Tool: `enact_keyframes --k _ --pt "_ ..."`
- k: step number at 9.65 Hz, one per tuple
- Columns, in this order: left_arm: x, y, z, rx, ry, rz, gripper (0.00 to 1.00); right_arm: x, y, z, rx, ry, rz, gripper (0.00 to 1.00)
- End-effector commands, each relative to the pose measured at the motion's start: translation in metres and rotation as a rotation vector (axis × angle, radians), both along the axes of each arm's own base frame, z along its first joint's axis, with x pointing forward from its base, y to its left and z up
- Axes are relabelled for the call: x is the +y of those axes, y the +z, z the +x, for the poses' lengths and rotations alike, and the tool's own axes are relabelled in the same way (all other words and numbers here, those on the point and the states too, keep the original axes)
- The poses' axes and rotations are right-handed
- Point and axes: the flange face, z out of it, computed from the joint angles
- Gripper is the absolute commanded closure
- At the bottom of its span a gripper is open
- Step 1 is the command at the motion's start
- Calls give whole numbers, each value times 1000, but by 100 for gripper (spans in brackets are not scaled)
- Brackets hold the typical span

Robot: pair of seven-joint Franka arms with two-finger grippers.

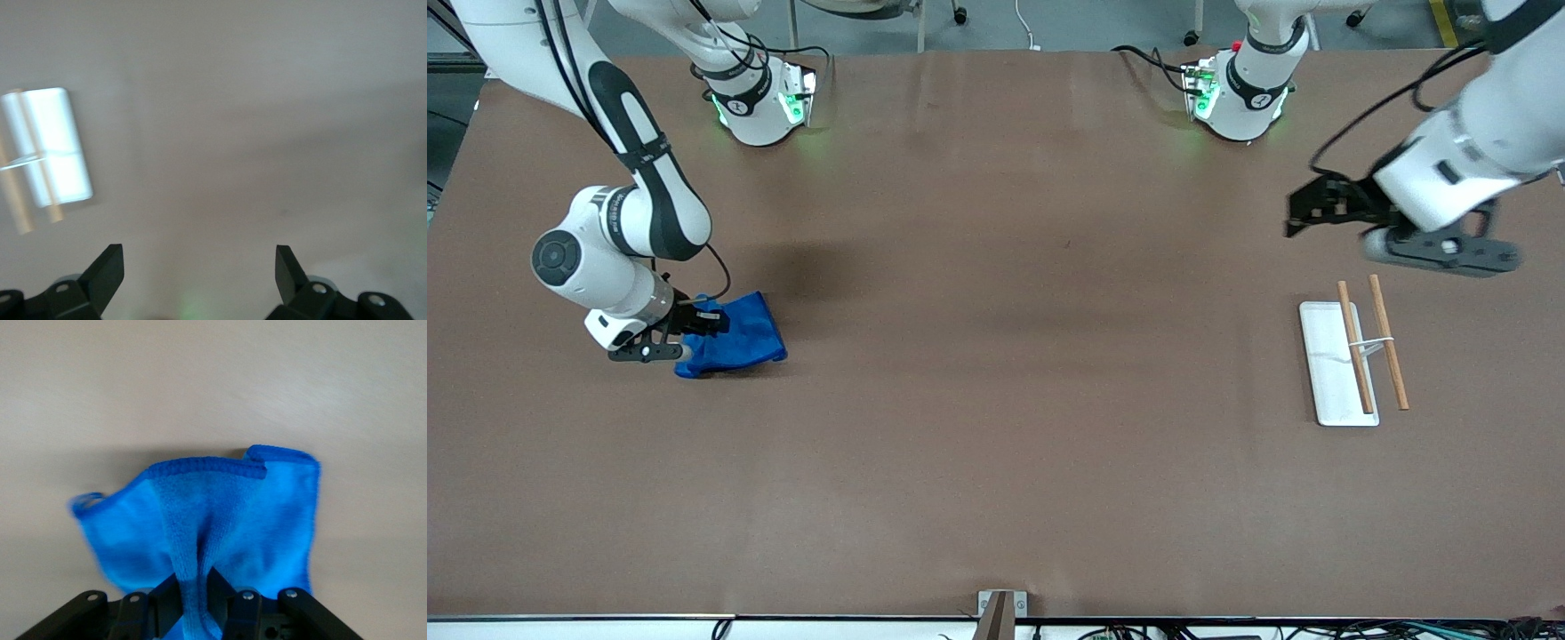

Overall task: Right arm passes towel to left arm to hang
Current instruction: 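Carry the towel up with the right gripper while the left gripper approaches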

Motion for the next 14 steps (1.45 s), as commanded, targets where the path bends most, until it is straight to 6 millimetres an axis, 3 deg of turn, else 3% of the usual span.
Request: enact_keyframes --k 1,4,6,7,9,11,14 --pt "-36 -20 15 -24 -36 -104 0 40 49 27 30 -39 145 100" --pt "-43 -42 29 -6 -50 -160 0 107 113 49 32 -59 322 100" --pt "-47 -51 27 14 -114 -202 0 178 167 59 1 -124 431 100" --pt "-52 -67 19 49 -166 -195 0 210 193 60 -5 -150 476 100" --pt "-55 -88 25 77 -202 -218 0 262 234 56 -4 -175 610 100" --pt "-75 -118 32 163 -184 -377 0 290 254 50 13 -182 745 100" --pt "-81 -139 61 260 -32 -855 0 328 284 39 44 -180 987 100"
